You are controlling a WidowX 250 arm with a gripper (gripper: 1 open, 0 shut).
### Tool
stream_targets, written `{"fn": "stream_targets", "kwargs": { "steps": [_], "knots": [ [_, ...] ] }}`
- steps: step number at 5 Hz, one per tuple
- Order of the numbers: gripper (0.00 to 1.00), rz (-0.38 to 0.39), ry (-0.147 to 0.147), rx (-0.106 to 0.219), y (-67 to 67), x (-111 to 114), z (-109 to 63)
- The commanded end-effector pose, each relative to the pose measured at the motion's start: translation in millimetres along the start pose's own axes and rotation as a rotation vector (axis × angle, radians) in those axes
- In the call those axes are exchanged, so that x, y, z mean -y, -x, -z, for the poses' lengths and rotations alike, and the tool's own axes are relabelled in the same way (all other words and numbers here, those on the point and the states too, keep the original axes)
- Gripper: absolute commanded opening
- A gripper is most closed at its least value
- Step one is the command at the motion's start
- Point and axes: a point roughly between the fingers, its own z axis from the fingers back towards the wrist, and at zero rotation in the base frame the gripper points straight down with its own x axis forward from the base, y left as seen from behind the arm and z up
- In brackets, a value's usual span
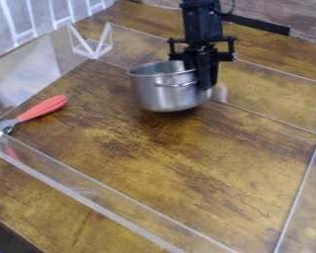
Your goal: Remove the green object from the silver pot and put it on the table
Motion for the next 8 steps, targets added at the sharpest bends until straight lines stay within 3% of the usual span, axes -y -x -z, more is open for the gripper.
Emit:
{"fn": "stream_targets", "kwargs": {
  "steps": [1,3,5,8],
  "knots": [
    [0.00,0.002,-0.034,0.071,-6.3,11.7,-38.2],
    [0.00,0.006,-0.090,0.029,-19.5,12.7,-43.1],
    [0.00,0.014,-0.120,-0.028,-30.2,20.8,-45.1],
    [0.00,-0.135,-0.142,-0.078,-60.9,37.5,18.8]
  ]
}}
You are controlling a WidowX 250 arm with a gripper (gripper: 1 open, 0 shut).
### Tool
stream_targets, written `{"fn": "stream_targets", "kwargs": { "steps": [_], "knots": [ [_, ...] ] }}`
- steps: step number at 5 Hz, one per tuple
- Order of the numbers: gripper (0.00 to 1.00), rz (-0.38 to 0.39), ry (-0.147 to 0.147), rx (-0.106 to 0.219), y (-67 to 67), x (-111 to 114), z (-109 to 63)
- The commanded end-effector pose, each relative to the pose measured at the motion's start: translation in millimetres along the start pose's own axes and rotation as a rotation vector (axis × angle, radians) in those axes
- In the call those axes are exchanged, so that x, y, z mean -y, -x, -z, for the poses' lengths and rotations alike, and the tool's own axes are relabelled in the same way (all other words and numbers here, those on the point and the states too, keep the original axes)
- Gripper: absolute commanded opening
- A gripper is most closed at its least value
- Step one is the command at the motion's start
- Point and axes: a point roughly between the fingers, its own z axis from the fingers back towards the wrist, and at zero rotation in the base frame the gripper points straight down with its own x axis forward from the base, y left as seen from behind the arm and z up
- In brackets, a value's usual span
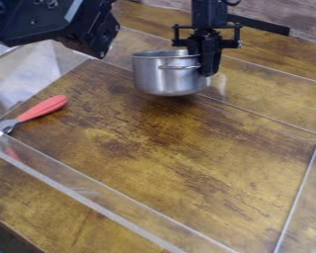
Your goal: Remove the green object from the silver pot and put it on the table
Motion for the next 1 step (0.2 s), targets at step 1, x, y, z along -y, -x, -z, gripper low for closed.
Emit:
{"fn": "stream_targets", "kwargs": {
  "steps": [1],
  "knots": [
    [0.00,-0.145,-0.098,-0.060,-52.8,50.6,45.3]
  ]
}}
